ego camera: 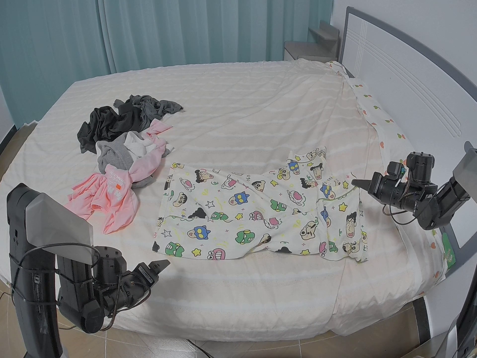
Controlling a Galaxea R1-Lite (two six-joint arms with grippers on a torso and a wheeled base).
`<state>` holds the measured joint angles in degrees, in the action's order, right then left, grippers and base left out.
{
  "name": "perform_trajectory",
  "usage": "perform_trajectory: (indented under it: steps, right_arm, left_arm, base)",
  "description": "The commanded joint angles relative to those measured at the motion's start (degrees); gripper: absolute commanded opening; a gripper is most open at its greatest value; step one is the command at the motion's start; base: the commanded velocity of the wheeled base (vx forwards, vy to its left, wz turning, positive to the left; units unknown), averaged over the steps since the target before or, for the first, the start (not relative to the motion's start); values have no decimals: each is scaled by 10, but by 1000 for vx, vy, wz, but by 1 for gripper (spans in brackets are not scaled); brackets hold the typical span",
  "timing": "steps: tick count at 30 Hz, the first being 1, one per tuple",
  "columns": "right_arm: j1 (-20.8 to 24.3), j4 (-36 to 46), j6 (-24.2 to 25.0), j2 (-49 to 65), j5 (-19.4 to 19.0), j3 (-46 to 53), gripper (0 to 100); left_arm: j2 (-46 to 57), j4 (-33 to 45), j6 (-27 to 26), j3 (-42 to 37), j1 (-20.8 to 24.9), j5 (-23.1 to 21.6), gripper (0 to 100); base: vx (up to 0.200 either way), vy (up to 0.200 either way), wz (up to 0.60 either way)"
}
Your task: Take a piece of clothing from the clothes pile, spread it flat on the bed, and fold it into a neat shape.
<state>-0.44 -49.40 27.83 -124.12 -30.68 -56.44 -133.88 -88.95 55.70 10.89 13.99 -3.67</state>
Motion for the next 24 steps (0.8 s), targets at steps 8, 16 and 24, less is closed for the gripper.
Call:
perform_trajectory:
  steps: [8, 16, 24]
  right_arm:
    - [-15, 27, -1, -100, 42, -105, 0]
    - [-16, 31, -2, -136, 63, -138, 0]
    - [-24, 58, -4, -157, 95, -184, 100]
  left_arm:
    - [-1, -10, 1, 0, 0, 0, 100]
    - [-1, -10, 0, 0, 0, 0, 100]
    - [-1, -10, 0, 0, 0, 0, 100]
  base:
    - [0, 0, 0]
    - [0, 0, 0]
    - [0, 0, 0]
